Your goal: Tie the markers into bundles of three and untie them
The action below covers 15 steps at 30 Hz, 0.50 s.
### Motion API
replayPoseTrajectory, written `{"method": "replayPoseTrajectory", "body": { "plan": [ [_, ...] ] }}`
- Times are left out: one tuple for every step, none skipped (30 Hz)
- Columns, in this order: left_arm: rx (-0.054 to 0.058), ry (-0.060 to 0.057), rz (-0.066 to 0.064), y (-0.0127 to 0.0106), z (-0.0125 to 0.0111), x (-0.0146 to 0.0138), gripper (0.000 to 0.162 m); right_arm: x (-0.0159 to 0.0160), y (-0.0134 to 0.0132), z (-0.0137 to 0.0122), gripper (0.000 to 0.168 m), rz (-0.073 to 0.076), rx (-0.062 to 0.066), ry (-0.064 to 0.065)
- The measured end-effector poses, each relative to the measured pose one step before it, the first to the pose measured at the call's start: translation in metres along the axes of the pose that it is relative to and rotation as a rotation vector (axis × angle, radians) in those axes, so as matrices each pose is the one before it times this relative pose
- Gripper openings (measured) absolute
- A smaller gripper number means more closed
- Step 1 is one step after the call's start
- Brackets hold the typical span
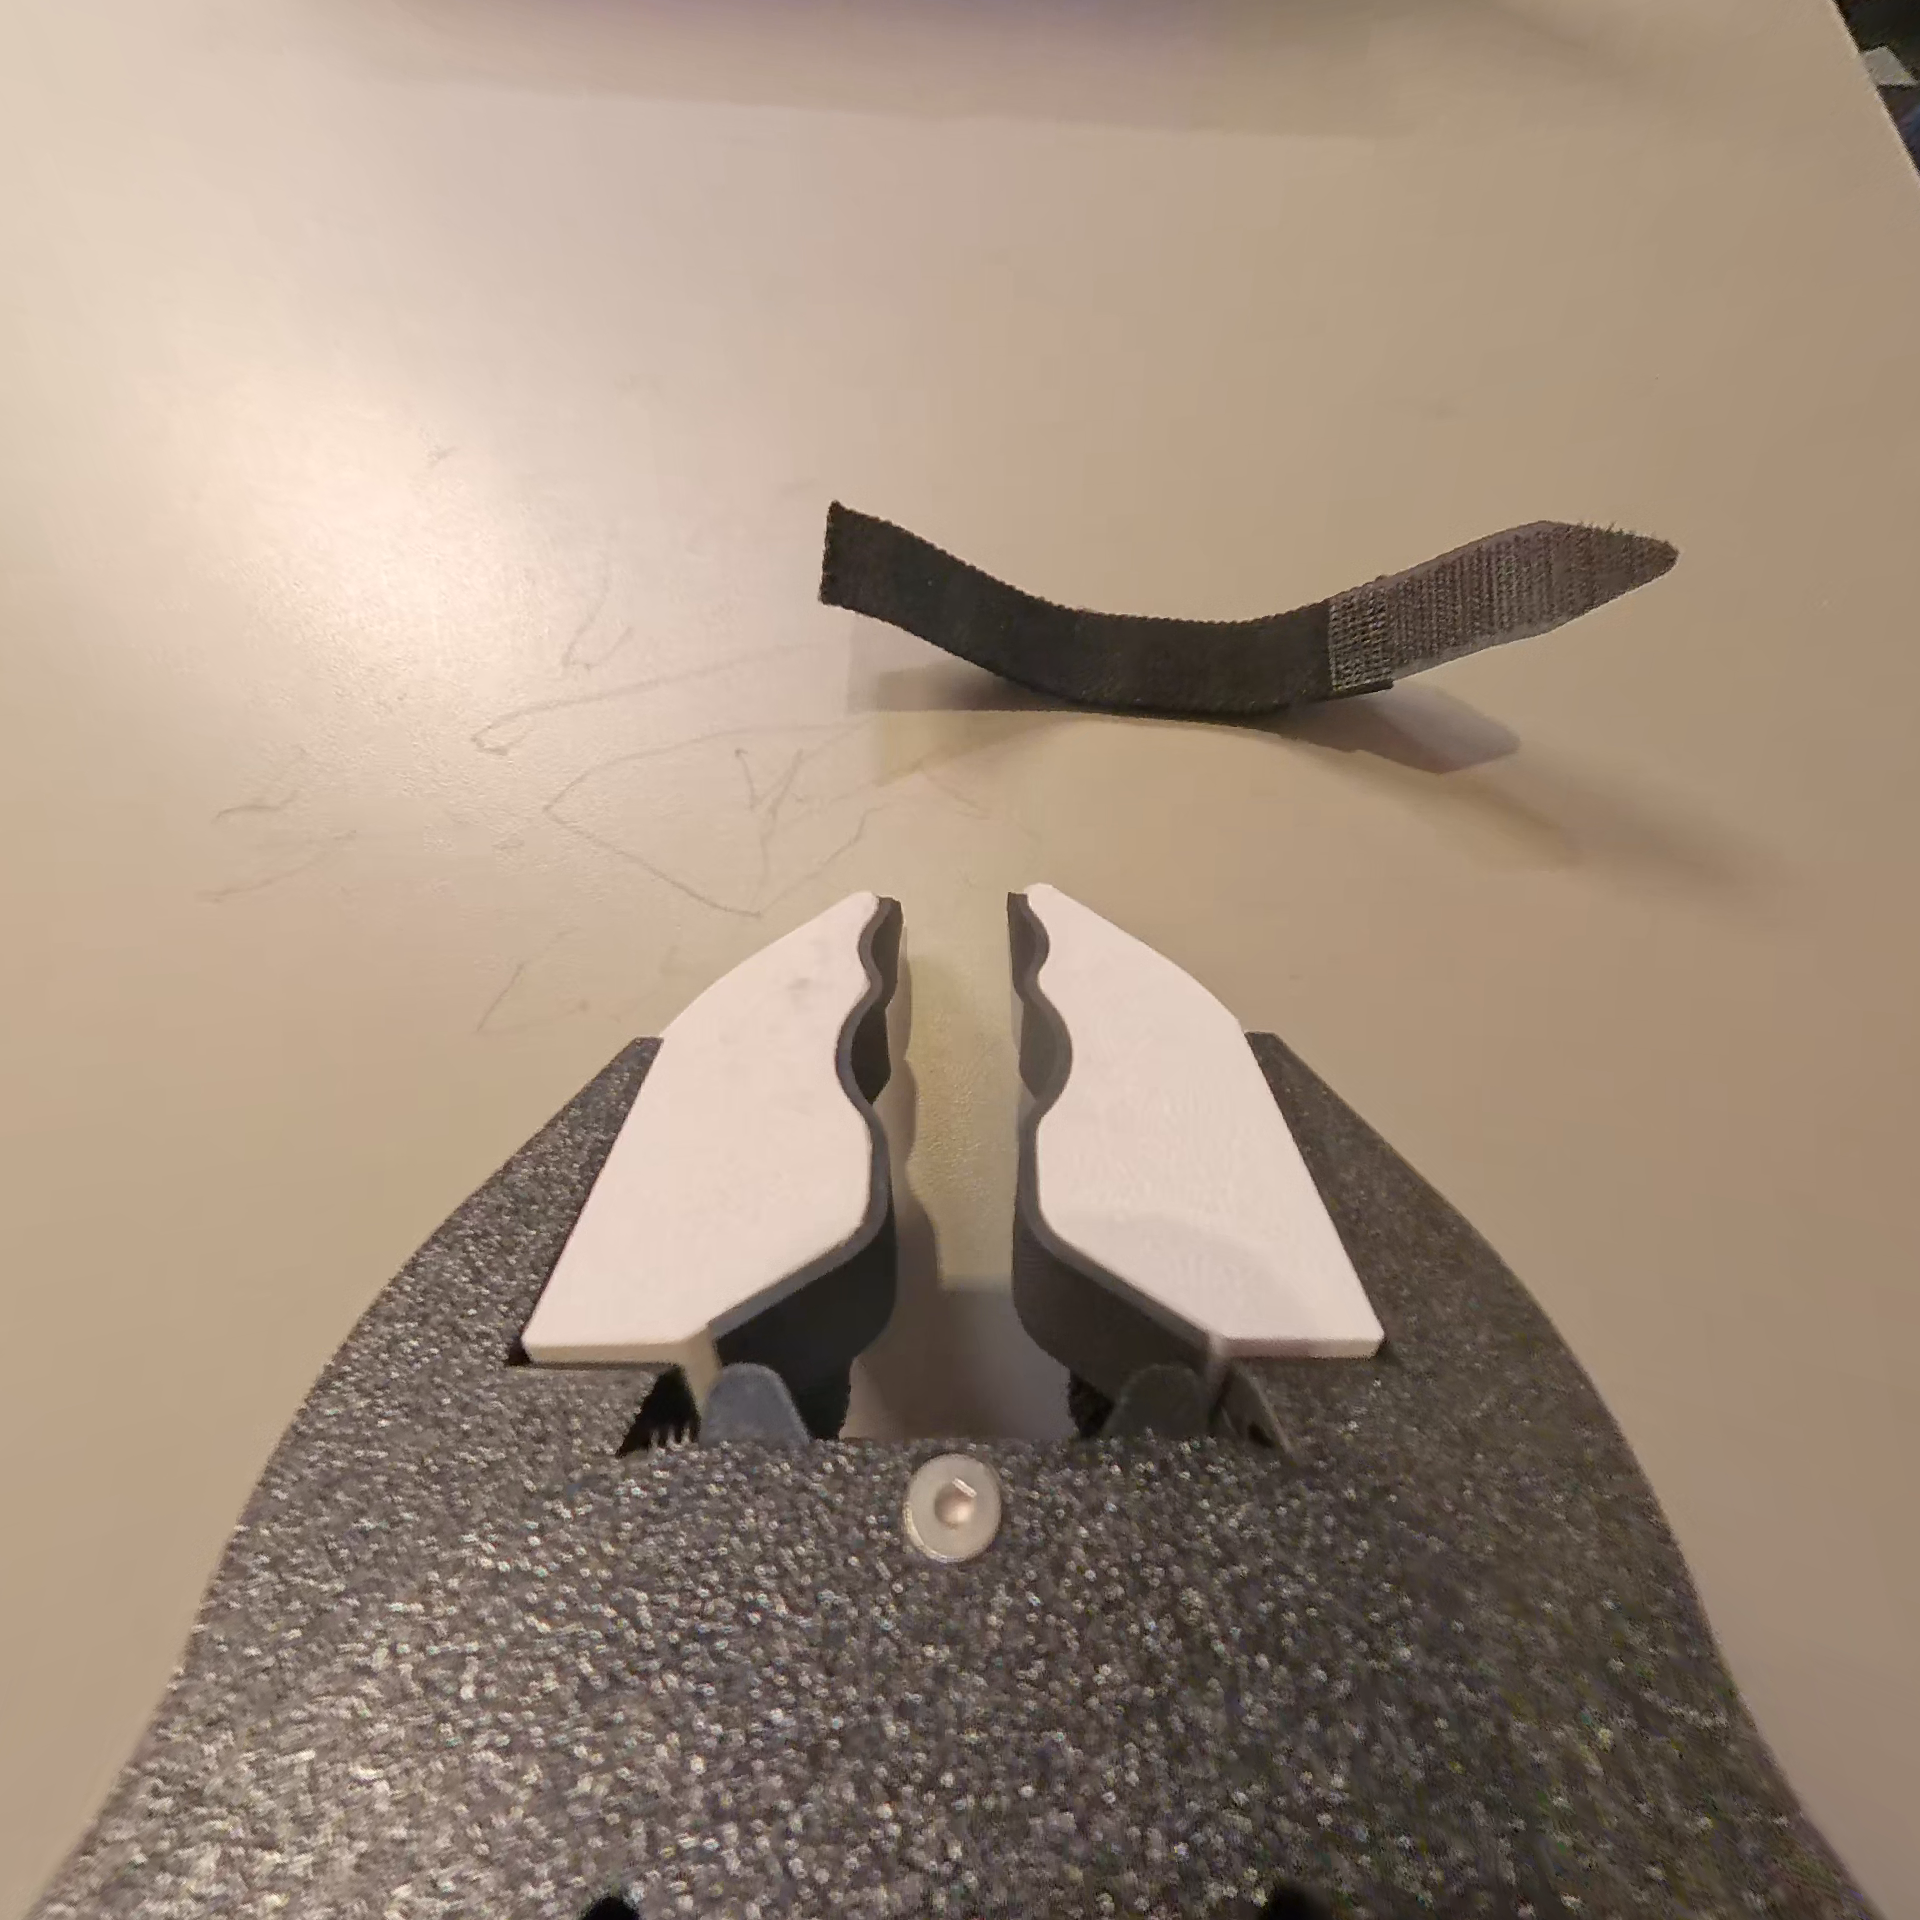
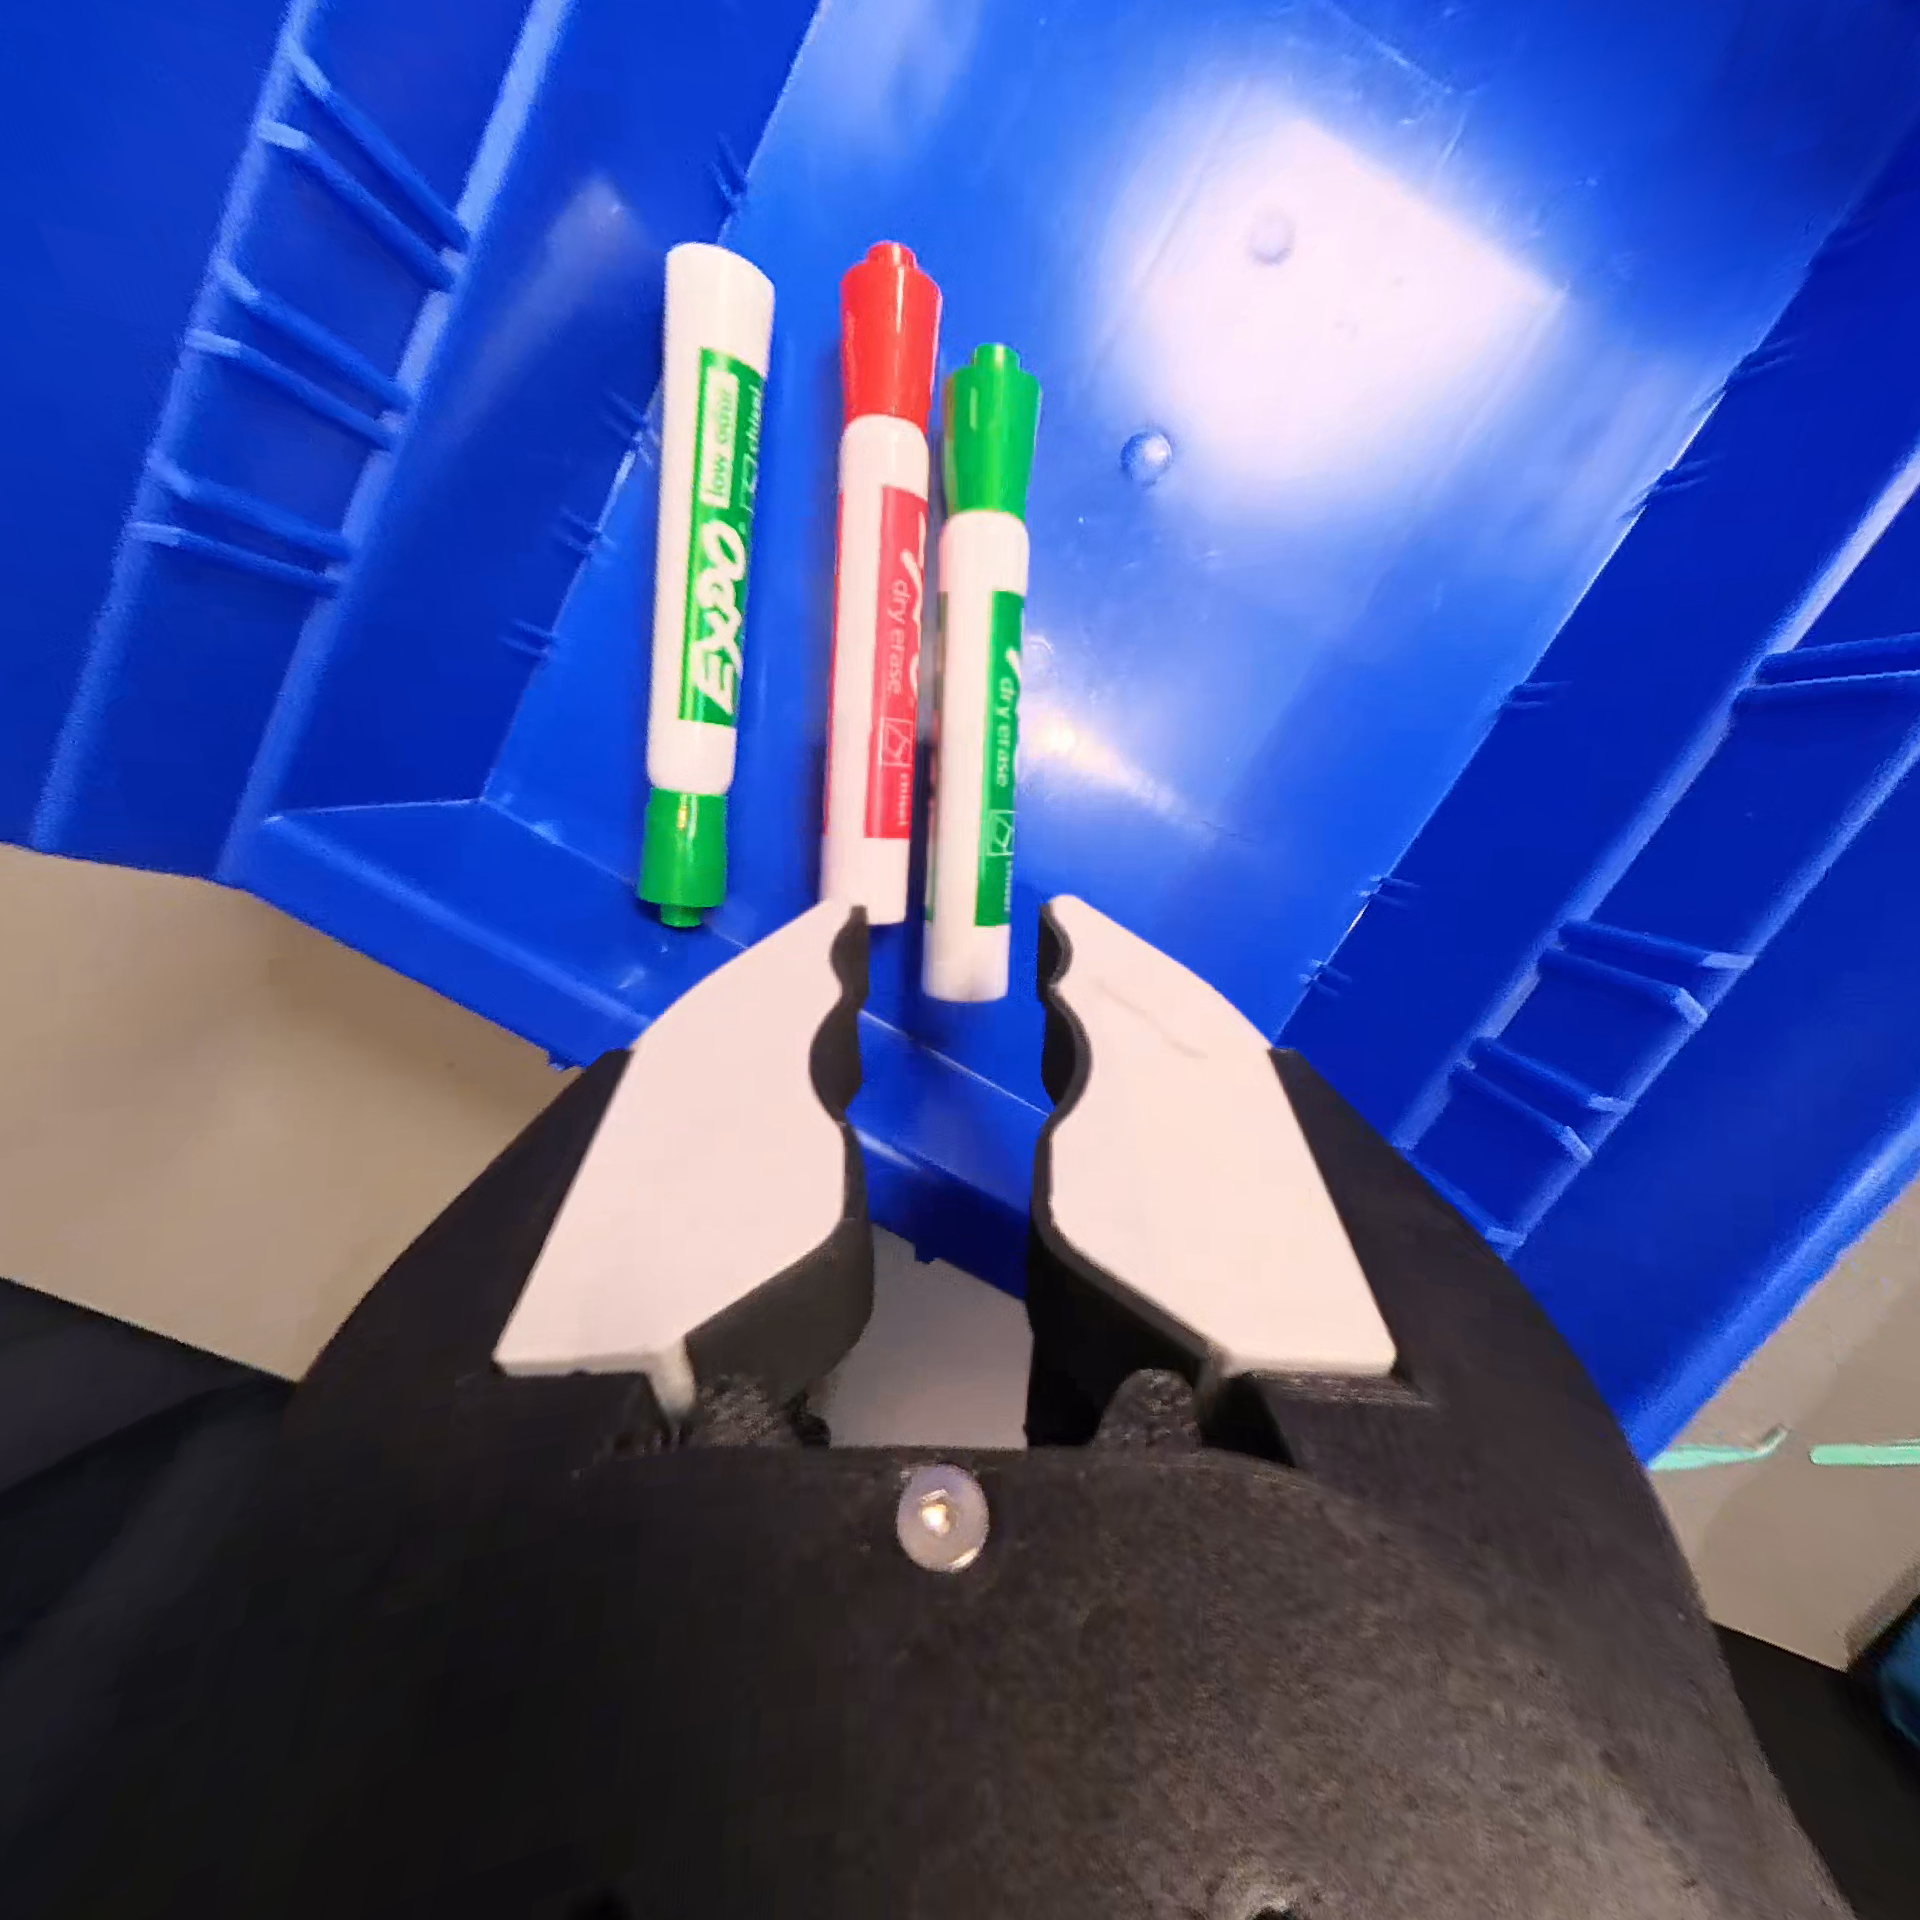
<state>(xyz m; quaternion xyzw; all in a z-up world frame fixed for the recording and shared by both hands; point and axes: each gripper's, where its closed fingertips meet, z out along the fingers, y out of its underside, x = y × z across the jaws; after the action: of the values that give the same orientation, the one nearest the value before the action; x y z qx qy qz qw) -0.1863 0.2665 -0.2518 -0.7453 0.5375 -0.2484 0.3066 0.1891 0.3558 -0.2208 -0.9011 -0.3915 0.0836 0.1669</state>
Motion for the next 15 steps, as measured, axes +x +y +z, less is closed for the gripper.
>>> {"method": "replayPoseTrajectory", "body": {
  "plan": [
    [-0.0004, 0.0015, 0.0008, 0.00001, 0.00002, 0.00027, 0.021, -0.00242, -0.00194, -0.00406, 0.037, -0.0071, 0.0099, -0.0078],
    [-0.0007, 0.0011, 0.0010, 0.00013, 0.00007, 0.00020, 0.021, -0.00278, -0.00257, -0.00490, 0.042, -0.0121, 0.0127, -0.0019],
    [-0.0011, 0.0004, 0.0005, 0.00011, 0.00011, 0.00016, 0.021, -0.00287, -0.00436, -0.00591, 0.046, -0.0202, 0.0190, 0.0102],
    [-0.0013, 0.0004, 0.0000, 0.00022, 0.00014, -0.00003, 0.021, -0.00485, -0.00676, -0.00709, 0.048, -0.0359, 0.0289, 0.0141],
    [-0.0015, 0.0002, -0.0003, 0.00011, 0.00012, 0.00000, 0.021, -0.00636, -0.00916, -0.00814, 0.047, -0.0464, 0.0369, 0.0195],
    [-0.0020, -0.0005, -0.0004, 0.00018, 0.00022, -0.00004, 0.021, -0.00788, -0.01121, -0.00840, 0.047, -0.0526, 0.0375, 0.0210],
    [-0.0029, -0.0004, -0.0003, 0.00029, 0.00031, -0.00011, 0.021, -0.01030, -0.01301, -0.00771, 0.046, -0.0639, 0.0369, 0.0137],
    [-0.0044, -0.0002, -0.0003, 0.00055, 0.00042, -0.00006, 0.021, -0.01282, -0.01423, -0.00624, 0.045, -0.0663, 0.0359, 0.0038],
    [-0.0052, 0.0000, -0.0004, 0.00051, 0.00051, -0.00008, 0.021, -0.01353, -0.01509, -0.00371, 0.044, -0.0555, 0.0283, -0.0056],
    [-0.0048, 0.0002, 0.0001, 0.00049, 0.00051, 0.00012, 0.021, -0.01455, -0.01574, -0.00059, 0.043, -0.0429, 0.0236, -0.0185],
    [-0.0035, -0.0001, 0.0009, 0.00040, 0.00038, 0.00006, 0.021, -0.01595, -0.01547, 0.00288, 0.043, -0.0325, 0.0168, -0.0360],
    [-0.0019, -0.0009, 0.0012, 0.00021, 0.00019, -0.00002, 0.021, -0.01547, -0.01522, 0.00679, 0.043, -0.0208, 0.0134, -0.0407],
    [-0.0009, -0.0015, 0.0006, 0.00010, 0.00011, 0.00001, 0.021, -0.01374, -0.01545, 0.01032, 0.044, -0.0119, 0.0147, -0.0390],
    [-0.0005, -0.0012, 0.0004, 0.00000, 0.00003, -0.00015, 0.021, -0.01265, -0.01513, 0.01342, 0.044, -0.0060, 0.0175, -0.0397],
    [0.0000, -0.0017, 0.0006, -0.00002, 0.00003, -0.00005, 0.021, -0.01101, -0.01366, 0.01615, 0.044, 0.0042, 0.0142, -0.0418]
  ]
}}
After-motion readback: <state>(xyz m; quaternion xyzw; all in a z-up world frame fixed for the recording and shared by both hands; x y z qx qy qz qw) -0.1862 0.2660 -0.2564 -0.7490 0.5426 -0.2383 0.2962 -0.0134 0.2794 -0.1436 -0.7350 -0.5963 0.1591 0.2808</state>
